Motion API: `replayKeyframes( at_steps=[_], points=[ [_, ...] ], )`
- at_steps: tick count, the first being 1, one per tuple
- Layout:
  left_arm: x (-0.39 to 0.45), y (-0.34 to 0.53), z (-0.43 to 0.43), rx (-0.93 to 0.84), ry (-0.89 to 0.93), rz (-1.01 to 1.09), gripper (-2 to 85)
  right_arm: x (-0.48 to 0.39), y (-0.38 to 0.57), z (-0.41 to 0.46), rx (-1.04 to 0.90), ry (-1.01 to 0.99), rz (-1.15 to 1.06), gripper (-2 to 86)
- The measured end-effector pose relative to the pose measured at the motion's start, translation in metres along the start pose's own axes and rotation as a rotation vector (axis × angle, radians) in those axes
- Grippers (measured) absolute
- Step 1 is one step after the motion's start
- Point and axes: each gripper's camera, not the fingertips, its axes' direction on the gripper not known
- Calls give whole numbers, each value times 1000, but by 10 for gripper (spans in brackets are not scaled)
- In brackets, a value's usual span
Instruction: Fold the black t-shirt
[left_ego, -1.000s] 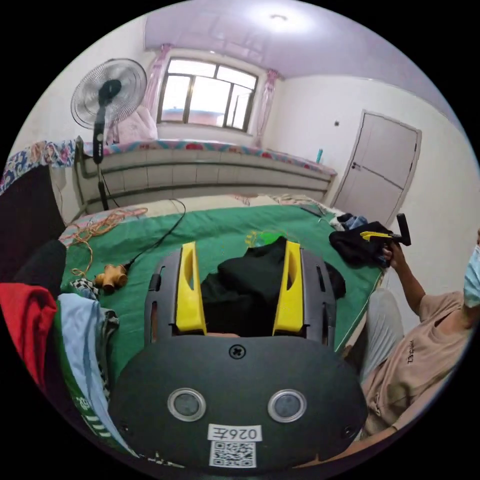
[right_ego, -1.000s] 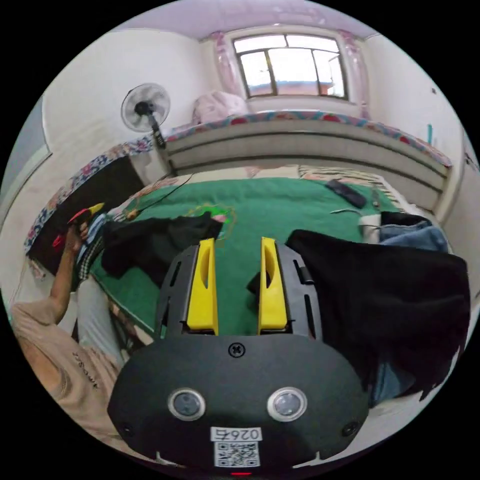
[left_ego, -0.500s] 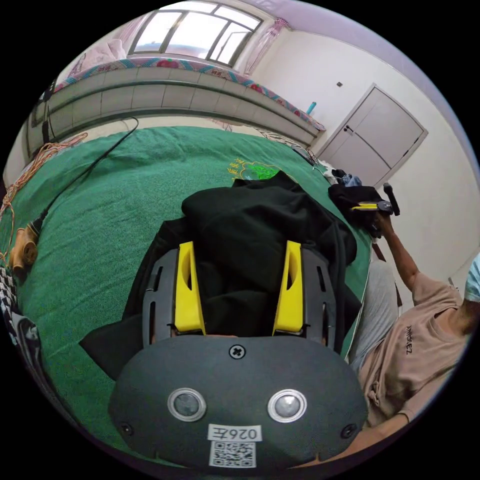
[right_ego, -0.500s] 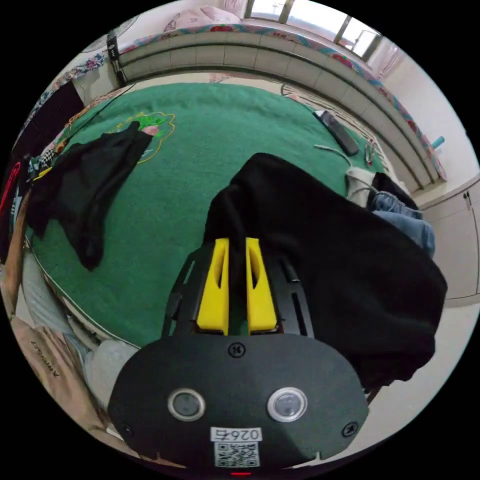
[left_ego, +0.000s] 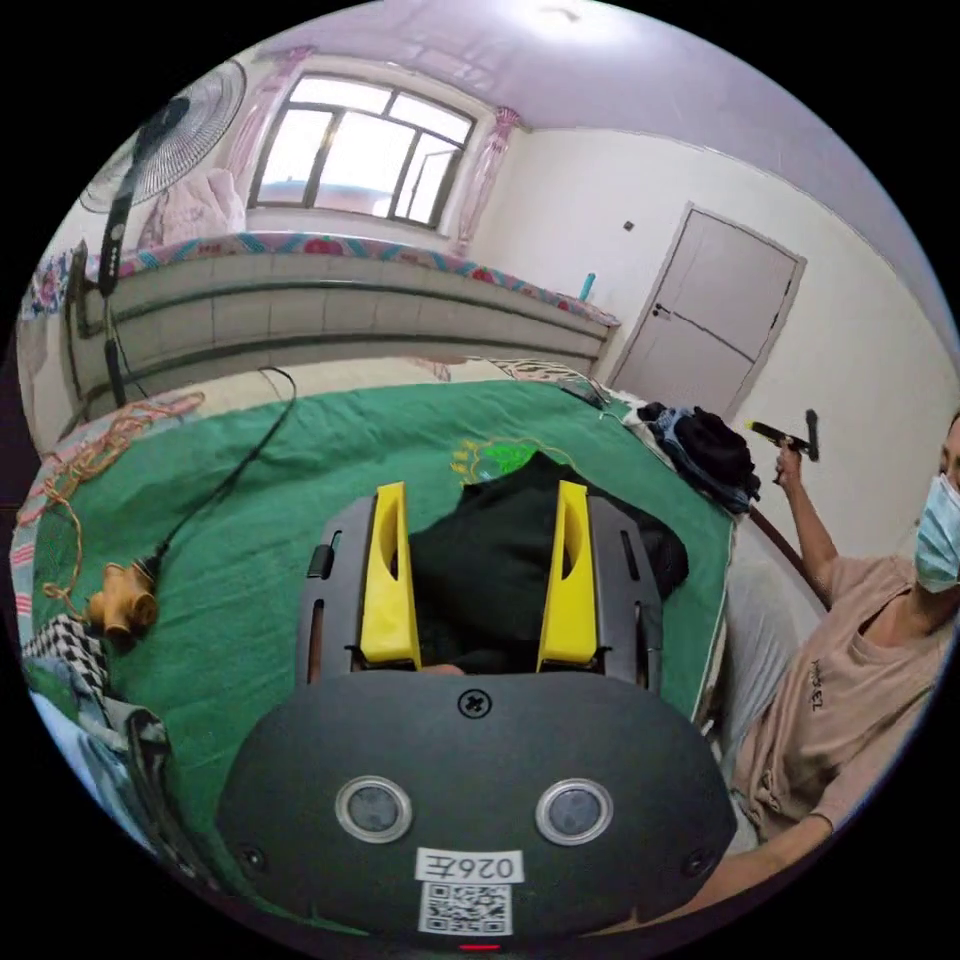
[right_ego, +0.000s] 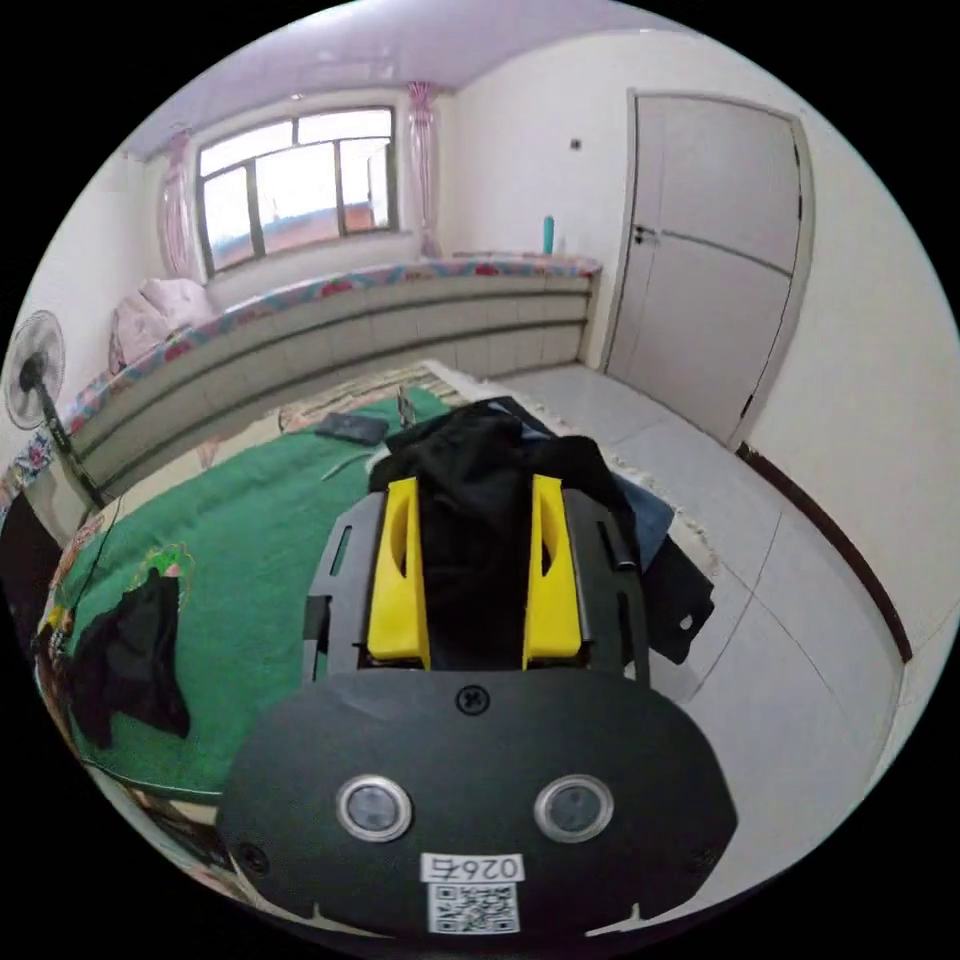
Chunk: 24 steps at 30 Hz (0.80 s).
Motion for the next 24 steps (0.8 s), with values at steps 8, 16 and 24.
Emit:
replayKeyframes(
  at_steps=[8, 16, 24],
  points=[
    [10, -27, 145, -540, -92, 78, 260, -266, 78, 97, -610, -841, -442, 155],
    [10, 11, 95, -435, 203, -42, 64, -403, 118, 64, -577, -660, -921, 9],
    [52, 88, -81, 397, 136, -350, 67, -461, 22, -10, -99, -544, -941, 23]
  ],
)
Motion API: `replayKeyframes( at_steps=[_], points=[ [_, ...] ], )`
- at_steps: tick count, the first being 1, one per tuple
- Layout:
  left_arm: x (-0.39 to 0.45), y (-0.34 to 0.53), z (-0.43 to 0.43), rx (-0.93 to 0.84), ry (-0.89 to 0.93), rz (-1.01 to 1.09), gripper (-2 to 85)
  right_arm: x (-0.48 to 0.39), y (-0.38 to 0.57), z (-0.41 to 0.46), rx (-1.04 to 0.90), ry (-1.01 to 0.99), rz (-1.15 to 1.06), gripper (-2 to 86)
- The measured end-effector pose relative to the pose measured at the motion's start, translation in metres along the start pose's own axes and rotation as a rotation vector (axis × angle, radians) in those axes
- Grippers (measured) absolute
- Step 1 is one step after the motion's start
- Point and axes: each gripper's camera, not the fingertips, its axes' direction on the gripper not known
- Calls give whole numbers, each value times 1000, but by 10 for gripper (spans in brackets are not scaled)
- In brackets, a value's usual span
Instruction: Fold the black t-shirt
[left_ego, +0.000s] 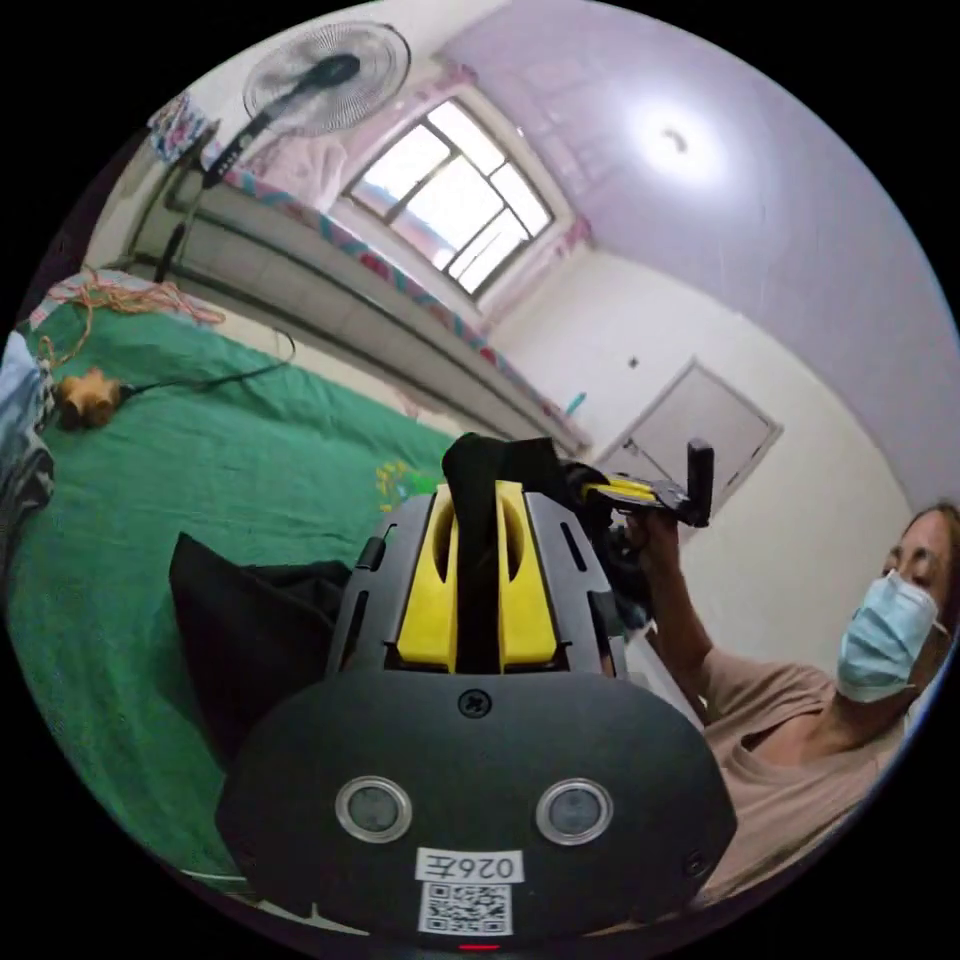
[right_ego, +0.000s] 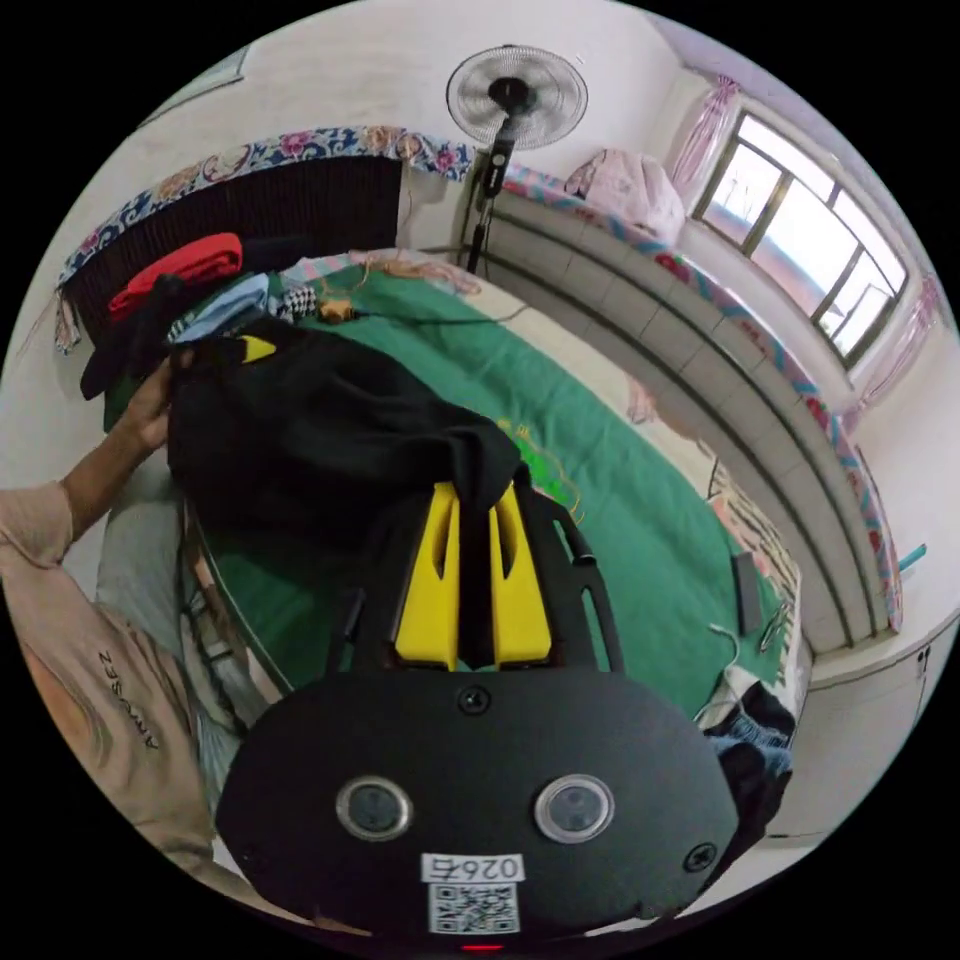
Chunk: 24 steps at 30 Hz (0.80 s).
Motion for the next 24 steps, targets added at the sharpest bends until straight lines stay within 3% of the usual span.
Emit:
replayKeyframes(
  at_steps=[3, 5, 8, 12, 17, 19, 21, 24],
  points=[
    [9, -5, 10, -83, -208, 140, 107, 23, -56, 49, -142, 162, 120, 77],
    [-3, -9, 0, -40, -227, 135, 112, 27, -62, 55, -148, 162, 170, 88],
    [-33, -22, -23, 14, -236, 107, 113, 15, -36, 35, -11, 67, 206, 78],
    [-74, -33, -8, -172, -334, 107, 151, -17, 13, 43, -20, -150, 209, 71],
    [-110, -12, 42, -369, -228, 36, 203, -42, 35, 81, -61, -430, 272, 93],
    [-117, -4, 73, -516, -150, 10, 194, -50, 20, 104, -80, -463, 285, 118],
    [-113, 8, 106, -662, -22, -11, 134, -56, 4, 125, -98, -461, 312, 145],
    [-98, 9, 113, -652, -55, 39, 120, -78, -19, 179, -247, -504, 288, 158]
  ],
)
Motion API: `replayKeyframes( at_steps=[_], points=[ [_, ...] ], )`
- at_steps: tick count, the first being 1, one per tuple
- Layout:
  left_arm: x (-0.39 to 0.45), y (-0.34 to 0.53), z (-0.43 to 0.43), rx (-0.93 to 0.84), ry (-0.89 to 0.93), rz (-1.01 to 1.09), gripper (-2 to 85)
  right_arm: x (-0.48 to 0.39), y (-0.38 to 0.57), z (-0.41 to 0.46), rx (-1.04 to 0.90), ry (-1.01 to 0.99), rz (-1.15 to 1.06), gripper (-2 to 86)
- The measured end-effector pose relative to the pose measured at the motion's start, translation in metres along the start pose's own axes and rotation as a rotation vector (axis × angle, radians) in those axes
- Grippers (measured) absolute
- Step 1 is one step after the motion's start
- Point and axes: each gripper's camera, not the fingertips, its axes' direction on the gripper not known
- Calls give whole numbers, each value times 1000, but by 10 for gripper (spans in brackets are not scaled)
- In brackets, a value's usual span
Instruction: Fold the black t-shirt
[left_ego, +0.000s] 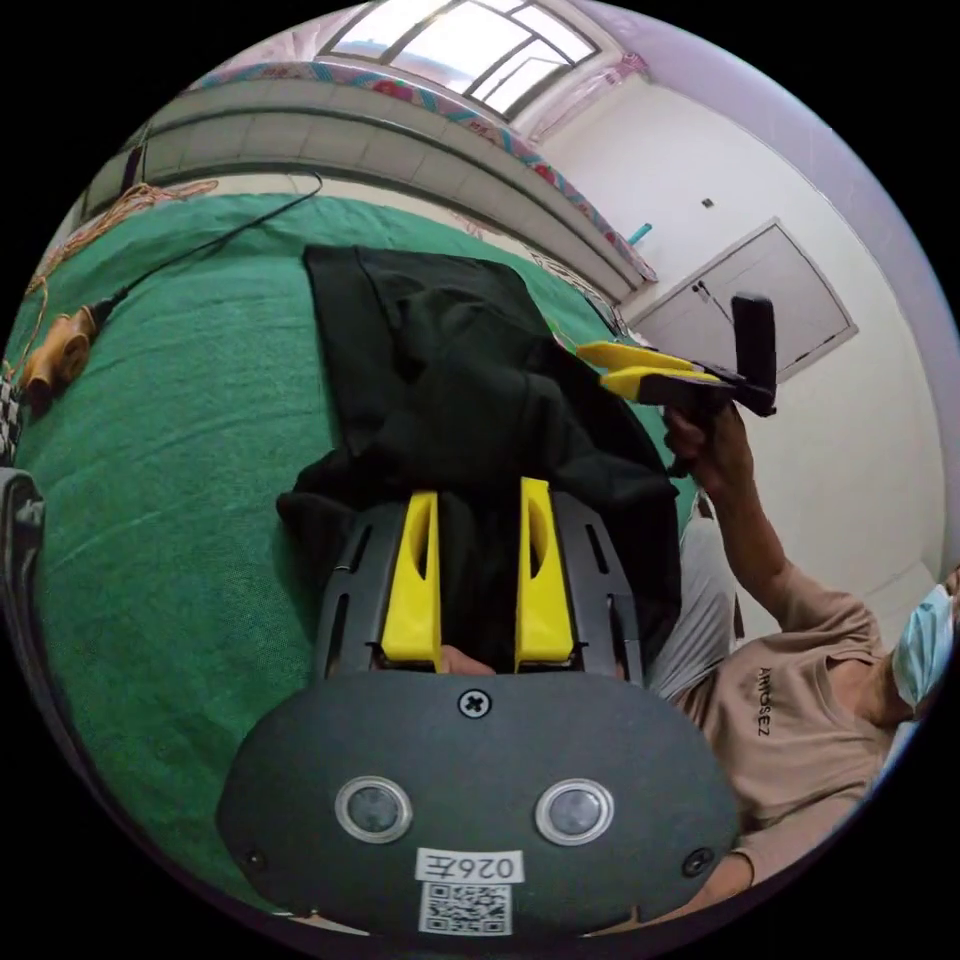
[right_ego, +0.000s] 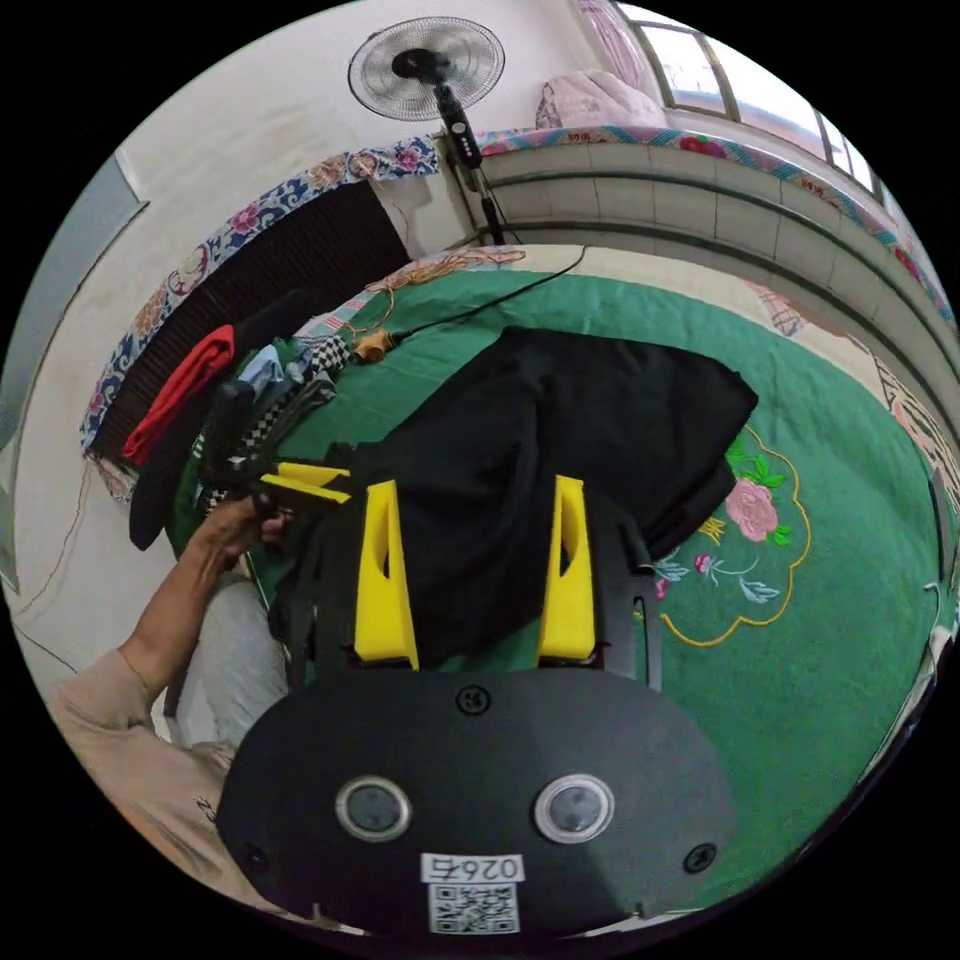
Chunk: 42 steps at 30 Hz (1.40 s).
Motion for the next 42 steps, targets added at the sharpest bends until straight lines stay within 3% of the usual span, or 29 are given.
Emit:
replayKeyframes(
  at_steps=[2, 4, 8, 13, 16, 17, 18, 19, 23, 29, 33, 37, 42],
  points=[
    [2, 3, -2, 34, 14, 1, 126, -3, -6, 20, -48, 56, -3, 107],
    [3, 4, -8, 72, 41, -3, 133, -7, -1, 7, 29, 77, -29, 9],
    [28, -1, -30, 196, -135, 35, 144, 3, 18, -34, 113, 71, -52, -13],
    [62, -29, -17, 184, -289, 107, 198, 48, 96, -139, 357, 80, 55, -16],
    [71, -49, 15, 94, -308, 115, 175, 78, 175, -187, 481, 135, 207, -15],
    [72, -55, 37, -5, -266, 113, 146, 84, 192, -193, 496, 141, 246, -15],
    [74, -59, 65, -160, -154, 130, 57, 96, 225, -199, 505, 152, 325, -15],
    [77, -60, 77, -221, -116, 137, 13, 106, 252, -199, 479, 163, 406, -13],
    [108, -56, 86, -280, -74, 249, 1, 116, 296, -179, 316, 197, 515, -4],
    [133, -45, 32, -43, -206, 252, 10, 62, 242, -163, 198, 539, 329, 39],
    [160, -47, 17, 102, -346, 304, 91, 27, 171, -135, 120, 771, 151, 41],
    [171, -62, 29, 85, -365, 324, 141, 13, 118, -104, 101, 952, 63, 31],
    [159, -95, 74, -43, -356, 324, 173, 17, 89, -81, 149, 1018, 27, -9]
  ],
)
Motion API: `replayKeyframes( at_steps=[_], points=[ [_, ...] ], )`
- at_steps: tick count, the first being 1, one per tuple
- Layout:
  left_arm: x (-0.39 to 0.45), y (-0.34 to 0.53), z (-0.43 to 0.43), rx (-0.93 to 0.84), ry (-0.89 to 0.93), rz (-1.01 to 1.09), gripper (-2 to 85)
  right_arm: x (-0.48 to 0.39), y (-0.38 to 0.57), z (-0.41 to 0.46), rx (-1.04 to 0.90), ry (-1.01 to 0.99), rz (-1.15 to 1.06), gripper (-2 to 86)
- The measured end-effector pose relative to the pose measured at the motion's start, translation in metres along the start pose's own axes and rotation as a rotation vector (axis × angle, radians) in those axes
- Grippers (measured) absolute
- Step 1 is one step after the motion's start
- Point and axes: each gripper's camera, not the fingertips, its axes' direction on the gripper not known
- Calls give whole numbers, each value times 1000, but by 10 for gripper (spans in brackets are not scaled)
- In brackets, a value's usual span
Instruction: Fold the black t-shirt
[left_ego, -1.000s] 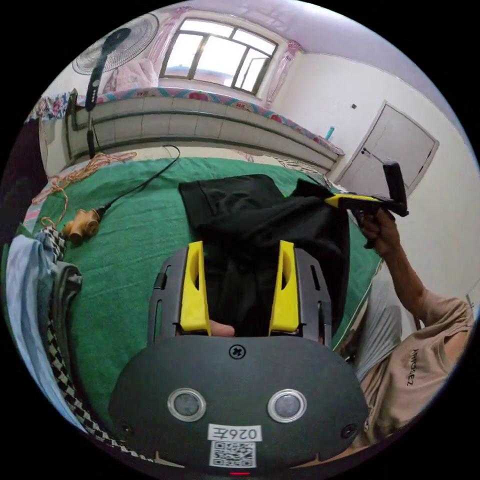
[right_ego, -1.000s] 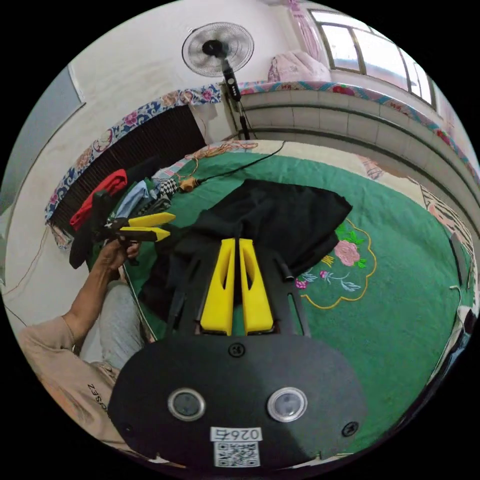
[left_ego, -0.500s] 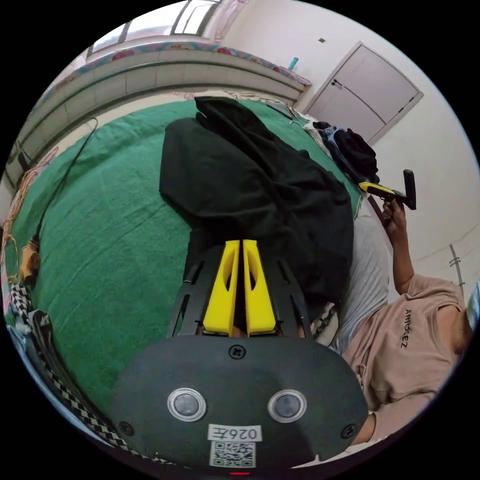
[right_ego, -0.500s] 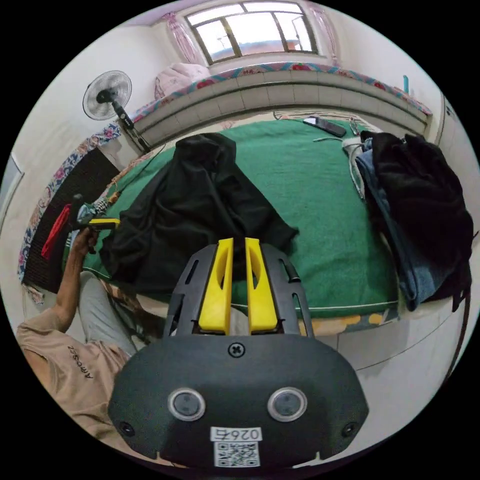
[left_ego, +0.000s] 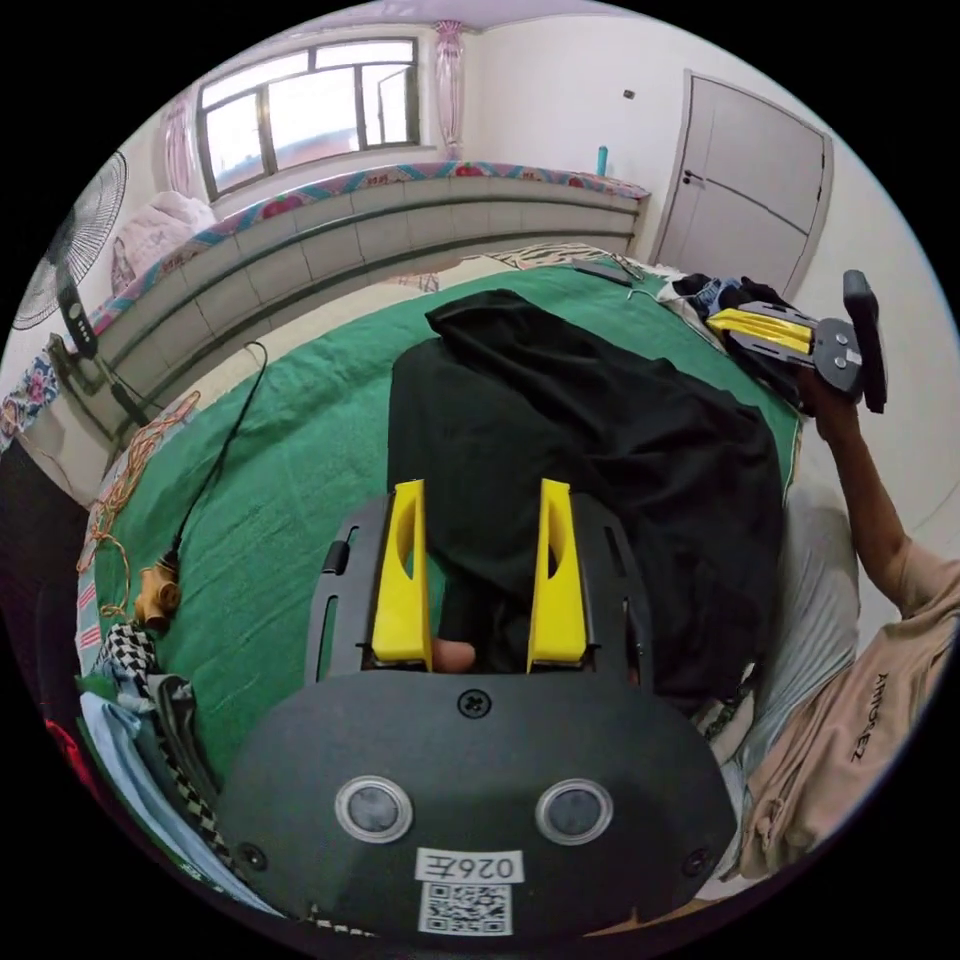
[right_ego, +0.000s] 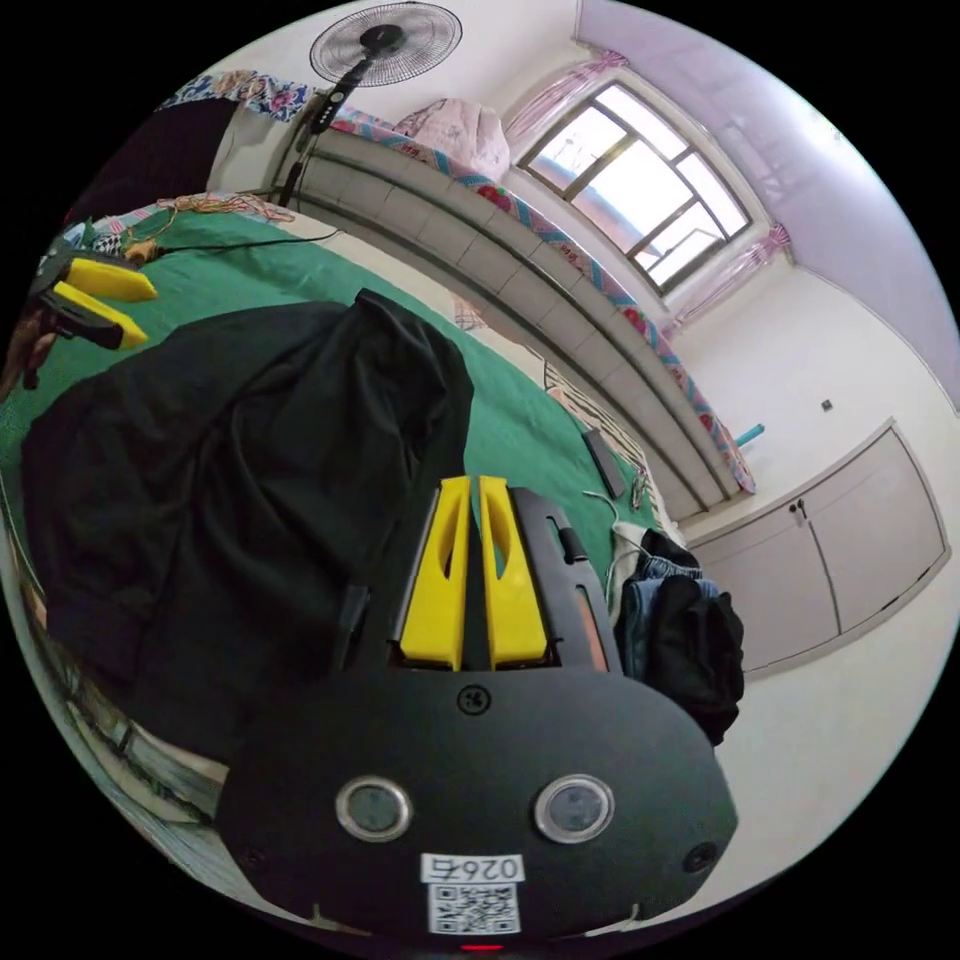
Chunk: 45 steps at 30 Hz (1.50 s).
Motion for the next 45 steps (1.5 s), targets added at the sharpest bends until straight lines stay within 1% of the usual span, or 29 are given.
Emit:
replayKeyframes(
  at_steps=[3, 6, 8, 10, 11, 12, 13, 15, 16, 19, 23, 26, 30, 31, 34, 36, 40, 42, 45],
  points=[
    [-10, -16, 33, -38, 109, -37, 205, 0, -6, 23, -18, -84, 19, -12],
    [-11, -29, 63, -75, 158, -57, 227, 6, -6, 50, -57, -160, 41, -9],
    [-9, -33, 72, -73, 146, -67, 228, 11, -8, 63, -76, -207, 50, -1],
    [-5, -37, 75, -103, 118, -45, 208, 22, -10, 79, -88, -315, 93, 24],
    [0, -40, 75, -142, 97, -4, 185, 25, -10, 83, -92, -343, 103, 31],
    [2, -41, 73, -170, 121, 10, 146, 29, -11, 93, -113, -398, 120, 44],
    [2, -40, 72, -176, 130, 3, 126, 32, -11, 104, -148, -439, 125, 57],
    [1, -32, 58, -164, 113, -7, 88, 34, -10, 122, -207, -470, 137, 83],
    [1, -28, 54, -156, 105, -6, 82, 32, -9, 133, -248, -479, 136, 95],
    [-3, -7, 30, -126, 86, -12, 68, 27, -8, 156, -318, -500, 130, 112],
    [-12, 34, -7, -100, 71, -29, 60, 23, -9, 157, -310, -478, 104, 111],
    [-26, 65, -32, -49, 68, -94, 43, 18, -9, 158, -302, -477, 76, 105],
    [-55, 103, -59, 45, 95, -218, 13, 17, -5, 156, -276, -461, 53, 80],
    [-58, 107, -62, 52, 90, -232, 10, 18, -3, 154, -265, -451, 48, 56],
    [-68, 124, -76, 69, 39, -276, 4, 17, 1, 150, -251, -409, 25, 8],
    [-71, 135, -88, 78, -11, -297, 3, 17, 3, 147, -239, -382, 16, -6],
    [-77, 149, -102, 65, -66, -331, 1, 23, 10, 141, -214, -285, 20, -13],
    [-82, 160, -110, 57, -84, -369, 1, 31, 15, 139, -205, -290, 42, -13],
    [-91, 175, -122, 70, -60, -424, 1, 49, 25, 137, -195, -321, 93, -13]
  ],
)
